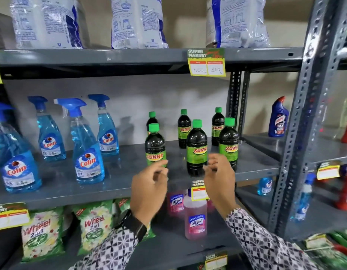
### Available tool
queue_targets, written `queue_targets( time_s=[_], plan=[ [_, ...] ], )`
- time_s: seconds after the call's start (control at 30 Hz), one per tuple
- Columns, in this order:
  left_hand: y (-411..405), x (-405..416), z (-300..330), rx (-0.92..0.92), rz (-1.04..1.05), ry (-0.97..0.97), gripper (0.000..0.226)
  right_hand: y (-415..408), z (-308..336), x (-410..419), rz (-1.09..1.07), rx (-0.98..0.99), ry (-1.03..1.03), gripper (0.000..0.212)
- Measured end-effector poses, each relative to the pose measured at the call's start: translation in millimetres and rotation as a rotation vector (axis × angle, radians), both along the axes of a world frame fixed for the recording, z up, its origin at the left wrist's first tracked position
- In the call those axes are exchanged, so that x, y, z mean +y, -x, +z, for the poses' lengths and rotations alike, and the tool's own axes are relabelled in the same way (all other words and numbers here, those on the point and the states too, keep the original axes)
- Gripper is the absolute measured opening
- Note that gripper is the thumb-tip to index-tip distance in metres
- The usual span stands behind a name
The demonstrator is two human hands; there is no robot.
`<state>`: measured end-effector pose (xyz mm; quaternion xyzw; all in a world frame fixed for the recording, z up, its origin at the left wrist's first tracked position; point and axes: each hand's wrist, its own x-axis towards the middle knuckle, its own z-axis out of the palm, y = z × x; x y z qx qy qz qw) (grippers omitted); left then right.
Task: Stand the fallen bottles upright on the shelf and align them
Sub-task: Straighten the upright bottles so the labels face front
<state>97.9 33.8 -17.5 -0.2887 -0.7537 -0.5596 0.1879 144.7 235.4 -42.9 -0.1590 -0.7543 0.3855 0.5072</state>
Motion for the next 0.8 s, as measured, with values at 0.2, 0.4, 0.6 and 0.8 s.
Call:
queue_targets(
  time_s=[0.2, 0.4, 0.6, 0.8],
  plan=[
    [0, 85, -3, -0.112, -0.11, 0.219, 0.072, 7, 5, 49, 0.248, -0.32, -0.022, 0.084],
    [21, 104, 3, -0.187, -0.11, 0.13, 0.055, 18, 5, 63, 0.409, -0.301, -0.075, 0.077],
    [19, 116, -1, -0.183, -0.142, 0.089, 0.058, 9, -3, 69, 0.4, -0.229, -0.058, 0.074],
    [8, 118, 0, -0.208, -0.154, 0.026, 0.061, 0, -2, 70, 0.403, -0.208, -0.116, 0.076]
  ],
)
